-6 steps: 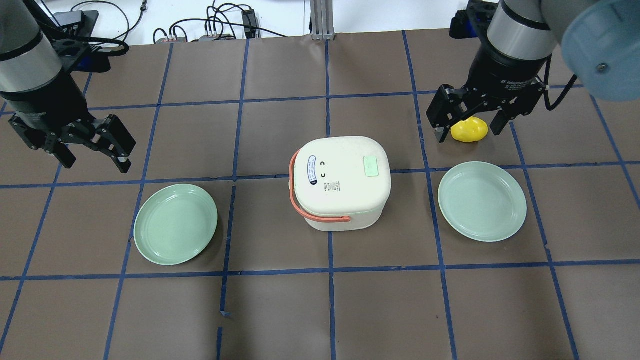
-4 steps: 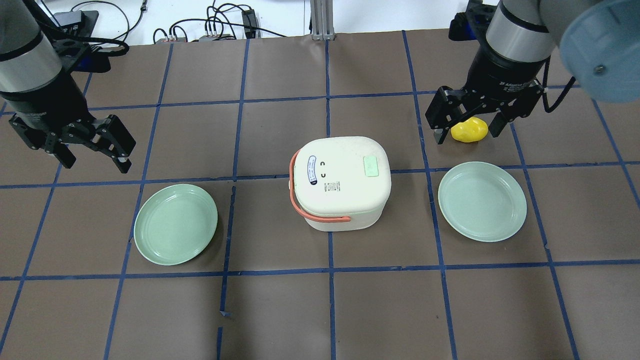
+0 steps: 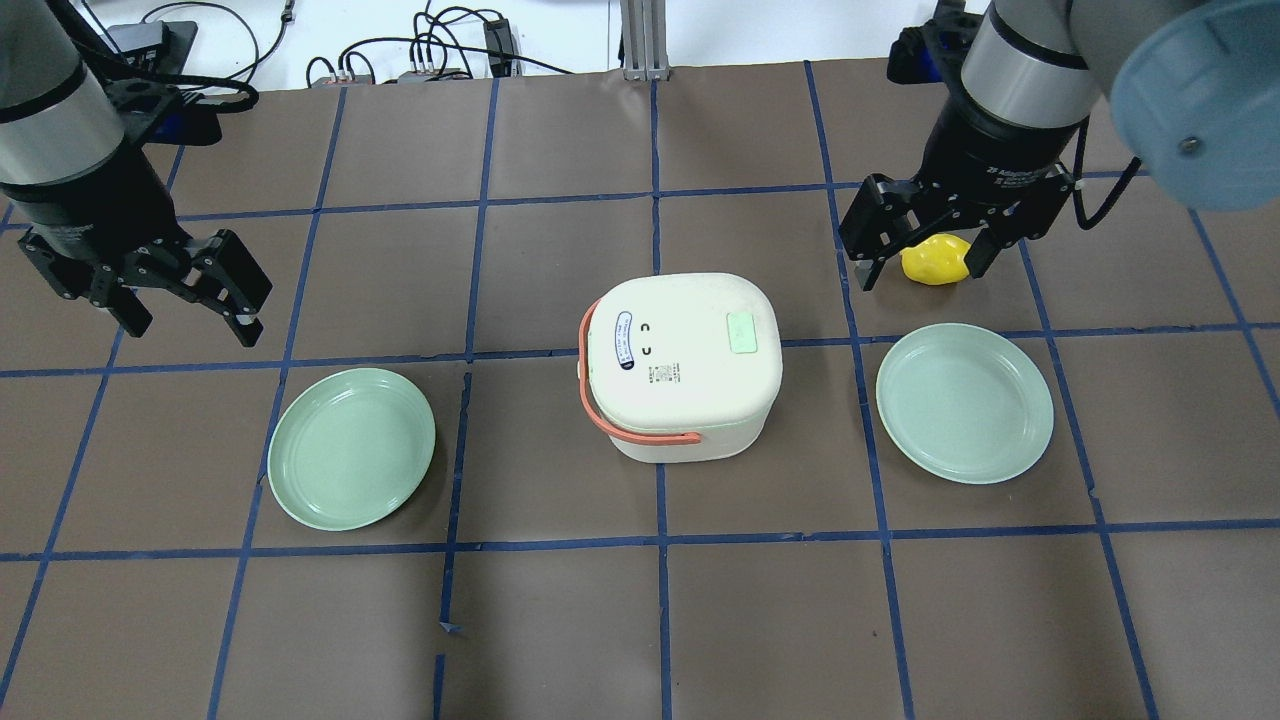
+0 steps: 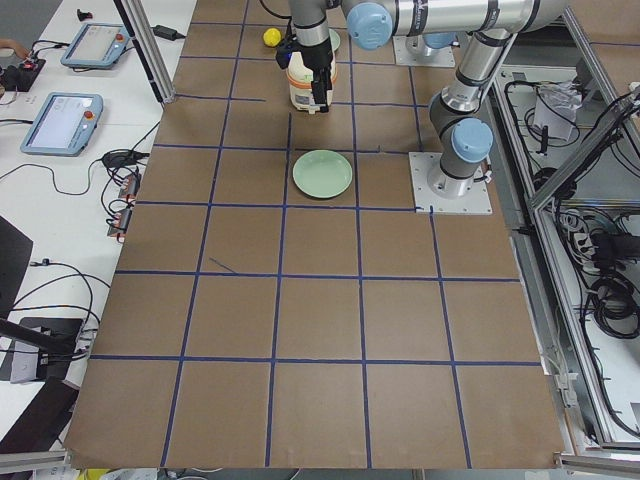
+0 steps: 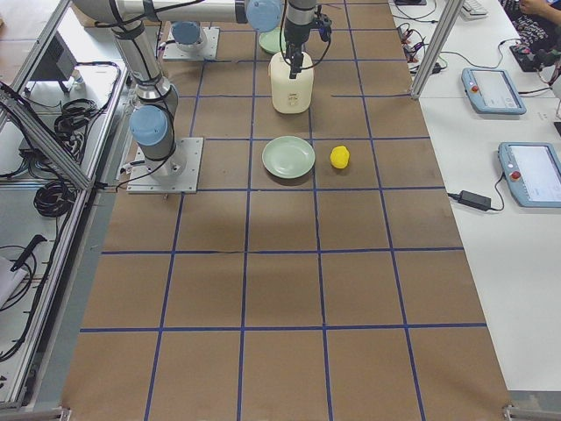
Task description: Press rice cooker button
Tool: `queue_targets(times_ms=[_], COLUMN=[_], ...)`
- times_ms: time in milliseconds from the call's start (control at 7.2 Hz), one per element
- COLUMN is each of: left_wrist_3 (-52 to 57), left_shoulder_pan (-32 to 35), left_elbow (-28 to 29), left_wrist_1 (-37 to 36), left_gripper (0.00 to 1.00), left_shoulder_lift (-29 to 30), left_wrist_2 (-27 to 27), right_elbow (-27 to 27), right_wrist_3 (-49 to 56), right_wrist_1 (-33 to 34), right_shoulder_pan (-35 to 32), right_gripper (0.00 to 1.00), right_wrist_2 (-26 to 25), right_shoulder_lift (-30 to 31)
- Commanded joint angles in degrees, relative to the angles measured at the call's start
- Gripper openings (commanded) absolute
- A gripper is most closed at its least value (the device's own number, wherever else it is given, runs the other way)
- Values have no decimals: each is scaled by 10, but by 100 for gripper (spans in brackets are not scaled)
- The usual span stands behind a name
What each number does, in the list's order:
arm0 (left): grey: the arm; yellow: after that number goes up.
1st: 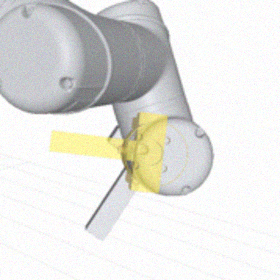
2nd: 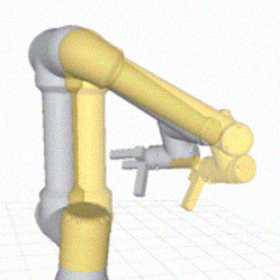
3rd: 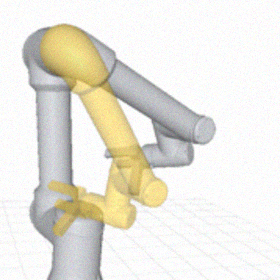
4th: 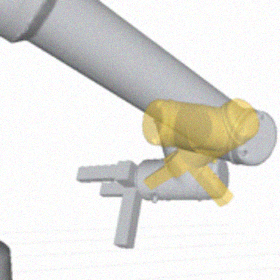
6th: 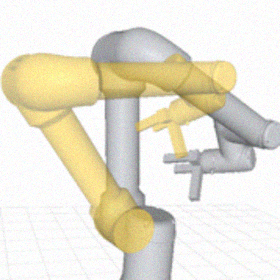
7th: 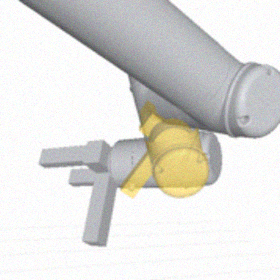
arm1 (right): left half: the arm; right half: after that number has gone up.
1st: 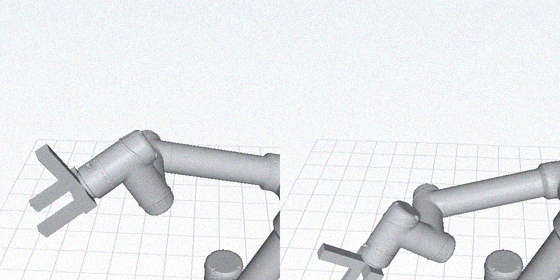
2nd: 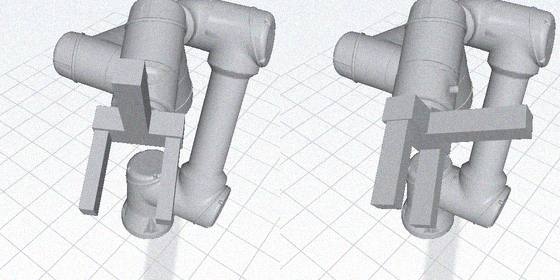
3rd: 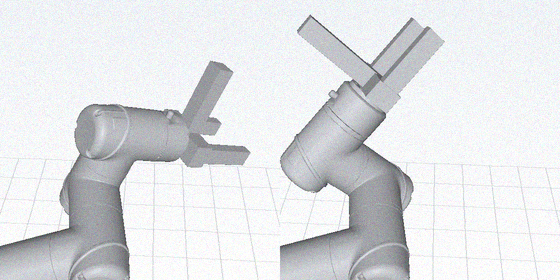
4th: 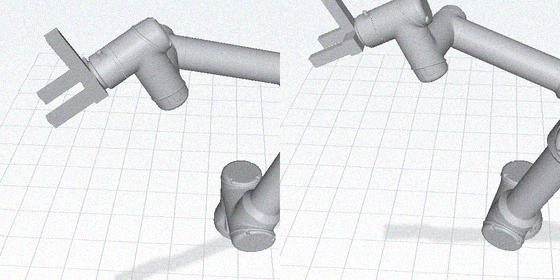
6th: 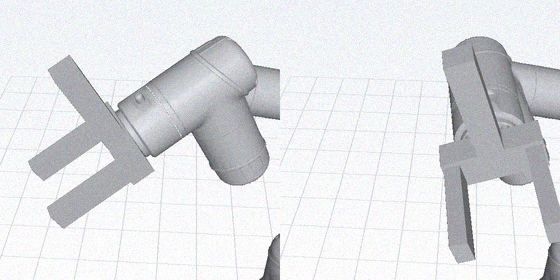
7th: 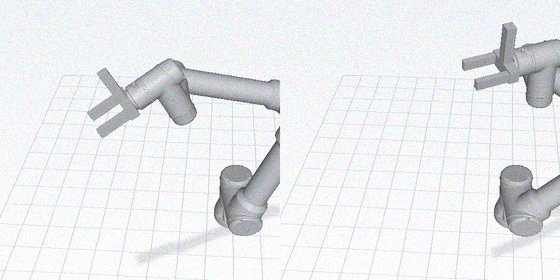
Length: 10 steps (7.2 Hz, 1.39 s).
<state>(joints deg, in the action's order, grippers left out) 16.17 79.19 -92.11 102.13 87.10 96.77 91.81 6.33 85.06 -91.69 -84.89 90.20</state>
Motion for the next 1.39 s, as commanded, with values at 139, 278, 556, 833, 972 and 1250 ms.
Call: queue_targets(times_ms=[139,278,556,833,972,1250], left_wrist_3=[0,0,0,0,0,0], left_shoulder_pan=[0,0,0,0,0,0], left_elbow=[0,0,0,0,0,0], left_wrist_1=[0,0,0,0,0,0], left_gripper=[100,100,100,100,100,100], left_shoulder_lift=[0,0,0,0,0,0], left_wrist_2=[0,0,0,0,0,0], right_elbow=[63,71,72,72,72,72], right_wrist_3=[-105,-118,-112,-109,-107,-106], right_wrist_1=[137,143,143,145,175,186], right_shoulder_pan=[-95,-107,-109,-112,-112,-112], right_gripper=[80,40,8,7,7,7], right_wrist_2=[12,13,18,27,27,27], right_shoulder_lift=[-21,-32,-40,-48,-57,-66])
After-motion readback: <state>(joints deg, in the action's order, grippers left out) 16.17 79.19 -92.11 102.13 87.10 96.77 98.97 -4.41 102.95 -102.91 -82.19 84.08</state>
